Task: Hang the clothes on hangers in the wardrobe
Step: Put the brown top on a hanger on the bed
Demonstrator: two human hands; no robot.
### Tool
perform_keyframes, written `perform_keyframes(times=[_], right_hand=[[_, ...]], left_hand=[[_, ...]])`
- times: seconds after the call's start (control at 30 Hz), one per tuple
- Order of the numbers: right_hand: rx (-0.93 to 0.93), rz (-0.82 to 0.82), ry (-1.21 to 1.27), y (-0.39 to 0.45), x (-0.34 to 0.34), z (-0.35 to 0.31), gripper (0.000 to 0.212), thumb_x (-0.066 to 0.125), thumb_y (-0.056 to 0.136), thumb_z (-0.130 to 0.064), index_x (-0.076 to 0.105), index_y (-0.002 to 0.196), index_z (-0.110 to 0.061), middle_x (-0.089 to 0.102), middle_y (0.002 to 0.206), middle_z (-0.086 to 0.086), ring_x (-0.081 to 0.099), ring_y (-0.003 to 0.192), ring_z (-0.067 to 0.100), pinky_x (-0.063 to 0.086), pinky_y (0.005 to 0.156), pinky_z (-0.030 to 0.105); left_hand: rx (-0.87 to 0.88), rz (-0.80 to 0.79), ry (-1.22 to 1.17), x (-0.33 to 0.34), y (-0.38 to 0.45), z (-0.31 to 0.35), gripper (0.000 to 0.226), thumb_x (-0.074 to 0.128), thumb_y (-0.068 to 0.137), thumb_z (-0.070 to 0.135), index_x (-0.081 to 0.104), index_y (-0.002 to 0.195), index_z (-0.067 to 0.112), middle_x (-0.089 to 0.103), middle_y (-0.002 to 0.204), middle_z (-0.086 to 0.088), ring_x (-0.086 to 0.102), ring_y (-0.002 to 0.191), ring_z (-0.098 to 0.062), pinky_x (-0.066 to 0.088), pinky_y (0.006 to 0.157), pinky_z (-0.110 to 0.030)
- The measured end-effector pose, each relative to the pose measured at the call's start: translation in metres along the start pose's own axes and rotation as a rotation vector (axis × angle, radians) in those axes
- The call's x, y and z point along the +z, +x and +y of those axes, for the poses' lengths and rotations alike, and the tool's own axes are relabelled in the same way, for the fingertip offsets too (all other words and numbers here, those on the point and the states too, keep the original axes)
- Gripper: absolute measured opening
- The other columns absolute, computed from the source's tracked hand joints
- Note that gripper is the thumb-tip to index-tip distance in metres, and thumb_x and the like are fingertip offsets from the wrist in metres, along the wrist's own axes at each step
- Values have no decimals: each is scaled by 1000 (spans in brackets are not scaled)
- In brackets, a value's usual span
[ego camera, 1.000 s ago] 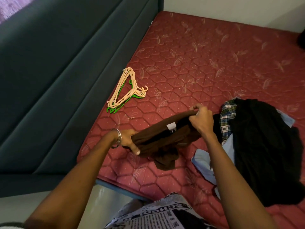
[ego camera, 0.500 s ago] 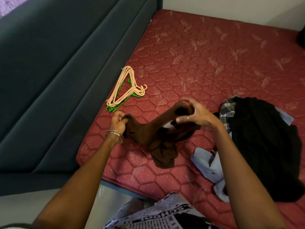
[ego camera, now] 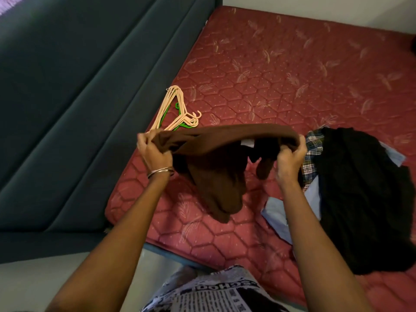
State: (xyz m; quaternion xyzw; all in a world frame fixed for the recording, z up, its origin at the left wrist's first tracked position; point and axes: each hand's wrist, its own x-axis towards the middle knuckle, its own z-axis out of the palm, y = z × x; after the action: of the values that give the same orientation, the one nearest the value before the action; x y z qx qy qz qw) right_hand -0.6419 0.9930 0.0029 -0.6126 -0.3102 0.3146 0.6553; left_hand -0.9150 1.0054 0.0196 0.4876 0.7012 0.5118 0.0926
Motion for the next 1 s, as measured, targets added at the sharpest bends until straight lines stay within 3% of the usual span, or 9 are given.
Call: perform_keyframes(times=[0.1, 0.23, 0.3, 0.37, 0.53, 0.6, 0.7, 0.83, 1.0], right_hand=[[-7, -221, -106, -8, -4, 0, 36, 61, 82, 5, 51, 110, -16, 60, 97, -2, 57, 83, -8, 47, 81, 15], [254, -1124, -905, -1, -43, 13, 20, 69, 85, -8, 60, 95, -22, 60, 97, -1, 56, 97, 14, 44, 73, 21], [545, -1230, -1001, 2, -55, 7, 20, 72, 84, -11, 61, 100, -18, 61, 102, 1, 57, 101, 19, 46, 81, 29], [733, -1240, -781, 4, -57, -1, 29, 78, 76, -7, 65, 101, -12, 66, 101, 5, 63, 96, 20, 52, 82, 33], [721, -969, -379, 25, -41, -20, 24, 71, 78, 2, 69, 99, -9, 72, 95, 10, 70, 81, 18, 58, 73, 30], [557, -790, -467, 47, -29, -11, 19, 74, 78, -5, 68, 96, -10, 71, 92, 9, 69, 75, 14, 57, 74, 33], [228, -499, -737, 79, -5, 28, 36, 81, 73, -26, 66, 102, -11, 69, 92, 9, 65, 86, 24, 52, 82, 41], [-20, -134, -1011, 92, 32, 93, 33, 58, 88, -10, 55, 121, -6, 64, 107, 20, 55, 106, 37, 41, 85, 40], [214, -335, -1168, 32, 43, 203, 29, 58, 90, -21, 56, 115, -5, 61, 112, 22, 54, 109, 41, 43, 86, 47]], left_hand=[[184, -190, 36, 7, -6, -2, 48, 44, 74, 16, 61, 100, -21, 56, 107, -43, 56, 99, -55, 37, 87, -31], [59, -1341, 795, -17, -6, -65, 41, 41, 83, 15, 58, 117, -2, 63, 114, -24, 61, 97, -32, 44, 89, -32], [-144, -1612, 957, -36, -4, -71, 26, 47, 89, 7, 59, 112, 3, 65, 105, -13, 55, 82, -23, 46, 74, -28], [-305, -1592, 765, -48, 7, -65, 18, 51, 85, 0, 63, 97, 5, 62, 87, -8, 54, 75, -21, 51, 68, -28], [-560, -1009, 153, -38, 64, -48, 28, 59, 82, -11, 69, 71, 14, 67, 67, 2, 58, 77, -24, 49, 65, -29], [-503, -884, 226, -21, 80, -47, 13, 69, 80, 1, 70, 92, 6, 67, 87, -7, 60, 89, -27, 48, 76, -30], [-286, -790, 484, 18, 96, -65, 56, 83, 70, 25, 63, 119, 7, 65, 114, -17, 59, 108, -35, 48, 92, -39], [-99, -657, 723, 86, 91, -102, 69, 77, 75, 30, 45, 135, 17, 48, 133, -17, 42, 123, -39, 35, 100, -50], [-134, -902, 828, 128, 14, -188, 61, 72, 78, 27, 46, 131, 12, 45, 131, -20, 44, 121, -41, 39, 99, -47]])
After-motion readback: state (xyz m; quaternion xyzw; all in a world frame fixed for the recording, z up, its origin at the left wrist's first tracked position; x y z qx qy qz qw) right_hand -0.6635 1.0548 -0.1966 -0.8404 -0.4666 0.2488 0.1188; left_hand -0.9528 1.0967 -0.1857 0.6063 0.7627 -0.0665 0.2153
